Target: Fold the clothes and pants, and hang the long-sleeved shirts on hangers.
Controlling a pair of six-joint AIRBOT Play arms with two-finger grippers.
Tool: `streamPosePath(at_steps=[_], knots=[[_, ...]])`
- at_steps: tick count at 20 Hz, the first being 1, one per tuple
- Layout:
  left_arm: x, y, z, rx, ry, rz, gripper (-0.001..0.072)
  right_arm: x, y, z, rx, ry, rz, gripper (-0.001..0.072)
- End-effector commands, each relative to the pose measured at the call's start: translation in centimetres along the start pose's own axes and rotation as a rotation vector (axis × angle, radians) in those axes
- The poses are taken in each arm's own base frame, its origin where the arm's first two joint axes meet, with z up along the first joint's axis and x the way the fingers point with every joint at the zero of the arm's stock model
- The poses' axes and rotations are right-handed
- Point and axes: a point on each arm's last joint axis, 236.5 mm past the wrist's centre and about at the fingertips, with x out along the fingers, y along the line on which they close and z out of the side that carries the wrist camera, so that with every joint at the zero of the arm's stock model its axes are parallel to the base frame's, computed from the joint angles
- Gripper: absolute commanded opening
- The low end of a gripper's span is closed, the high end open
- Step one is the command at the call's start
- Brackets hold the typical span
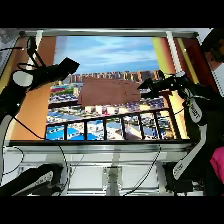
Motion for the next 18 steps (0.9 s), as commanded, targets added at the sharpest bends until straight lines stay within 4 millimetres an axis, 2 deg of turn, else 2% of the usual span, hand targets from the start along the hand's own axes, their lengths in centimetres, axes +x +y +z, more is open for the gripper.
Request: streamPosePath(at_steps=[1,6,7,8,9,10,15,17,18], knots=[[0.0,-0.1,0.1,-0.003,-0.001,-0.002,0.0571,2.6,0.5,-0.2,-0.036,0.015,-0.034,0.0677],[0.0,-0.1,0.0,-0.002,0.002,-0.002,0.0571,5.1,2.2,-0.7,-0.088,0.012,-0.05,0.0671],[0.0,-0.1,0.0,-0.002,0.002,-0.002,0.0571,5.4,2.4,-0.9,-0.093,0.018,-0.05,0.0642],[0.0,-0.1,0.0,-0.002,0.002,-0.002,0.0571,5.5,2.5,-1.0,-0.096,0.021,-0.051,0.0546],[0.0,-0.1,0.0,-0.002,0.002,-0.002,0.0571,5.6,2.5,-0.9,-0.097,0.017,-0.052,0.0511],[0.0,-0.1,-0.1,-0.003,0.005,-0.003,0.0571,5.7,2.6,-0.9,-0.094,0.013,-0.053,0.051],[-0.1,-0.1,-0.6,-0.002,0.028,-0.005,0.0571,5.8,2.8,-0.8,-0.094,0.009,-0.05,0.031],[-0.1,-0.1,-0.6,-0.002,0.028,-0.005,0.0571,5.8,3.5,-1.0,-0.084,0.015,-0.018,0.0228],[-0.1,-0.1,-0.6,-0.002,0.028,-0.005,0.0571,5.8,4.0,-1.1,-0.076,0.017,0.003,0.0156]])
